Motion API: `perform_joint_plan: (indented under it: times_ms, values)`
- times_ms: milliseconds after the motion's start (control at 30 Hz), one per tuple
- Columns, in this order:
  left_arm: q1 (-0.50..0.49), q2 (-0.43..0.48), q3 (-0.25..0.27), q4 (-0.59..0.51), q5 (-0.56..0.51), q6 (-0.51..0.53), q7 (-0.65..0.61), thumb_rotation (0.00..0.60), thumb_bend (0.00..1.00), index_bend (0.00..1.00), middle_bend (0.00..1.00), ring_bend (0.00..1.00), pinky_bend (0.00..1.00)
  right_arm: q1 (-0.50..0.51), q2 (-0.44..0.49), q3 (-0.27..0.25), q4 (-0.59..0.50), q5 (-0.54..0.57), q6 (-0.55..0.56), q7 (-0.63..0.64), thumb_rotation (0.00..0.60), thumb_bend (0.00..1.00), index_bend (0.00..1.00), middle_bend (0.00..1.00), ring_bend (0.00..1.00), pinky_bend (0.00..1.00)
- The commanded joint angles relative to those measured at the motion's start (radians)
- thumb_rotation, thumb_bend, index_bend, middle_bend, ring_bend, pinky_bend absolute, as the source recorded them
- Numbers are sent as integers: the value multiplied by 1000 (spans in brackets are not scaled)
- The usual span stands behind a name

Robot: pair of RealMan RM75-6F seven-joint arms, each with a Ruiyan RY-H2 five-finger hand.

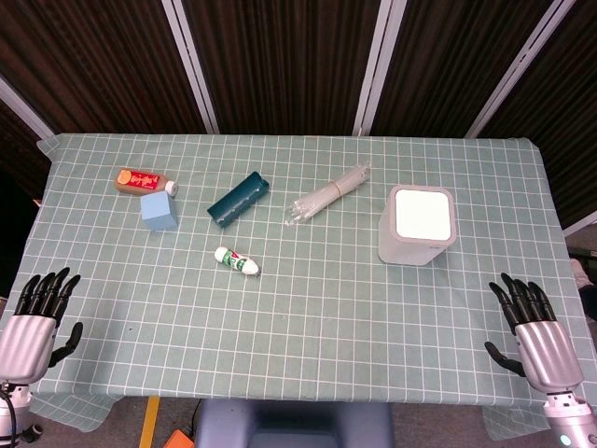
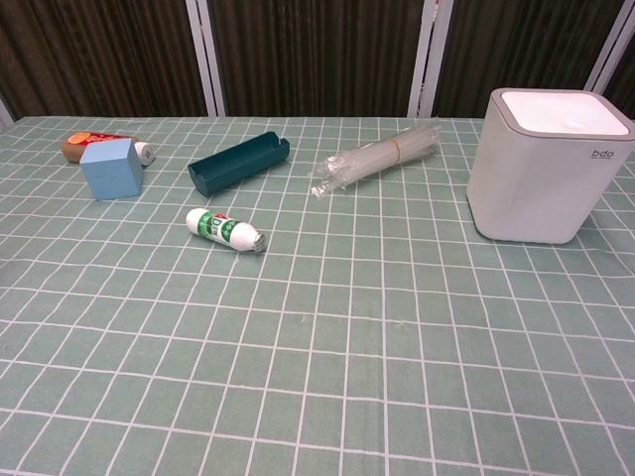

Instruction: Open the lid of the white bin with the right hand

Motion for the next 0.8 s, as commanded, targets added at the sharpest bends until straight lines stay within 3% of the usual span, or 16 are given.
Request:
perform_joint_plan:
  times_ms: [33, 133, 200, 300, 367, 400, 467, 600, 800]
  values:
    - [0, 1, 1, -1, -2, -3, 1, 600, 452, 0, 0, 0, 3, 1, -12, 14, 9, 2, 14, 5, 600, 330, 0, 45, 0, 0]
    - [3, 3, 1, -3, -6, -1, -3, 600, 452, 0, 0, 0, 3, 14, -41, 36, 34, 20, 10, 19, 600, 331, 0, 319, 86, 10]
    - [8, 5, 2, -1, -5, 6, -7, 600, 452, 0, 0, 0, 3, 34, -56, 57, 44, 41, -11, 21, 600, 331, 0, 578, 331, 125]
    - [9, 6, 3, 0, -5, 8, -10, 600, 452, 0, 0, 0, 10, 46, -58, 66, 45, 49, -26, 21, 600, 331, 0, 815, 622, 383]
    - [14, 7, 5, 1, -9, 10, -15, 600, 451, 0, 0, 0, 19, 75, -57, 86, 36, 65, -62, 25, 600, 330, 0, 957, 855, 654]
    - [19, 7, 10, 4, -6, 13, -19, 600, 452, 0, 0, 0, 23, 104, -52, 106, 22, 86, -101, 30, 600, 330, 0, 999, 954, 778]
    - [17, 5, 12, 6, 7, 19, -24, 600, 452, 0, 0, 0, 20, 203, -41, 167, -18, 163, -246, 32, 600, 330, 0, 1000, 999, 861]
    - [18, 10, 8, 6, -5, 13, -30, 600, 453, 0, 0, 0, 46, 318, -14, 220, -76, 323, -442, -54, 600, 330, 0, 1000, 1000, 925]
    - [28, 10, 12, 17, 1, 29, -44, 600, 453, 0, 0, 0, 53, 399, -34, 244, -88, 462, -533, -147, 600, 439, 0, 1000, 1000, 971]
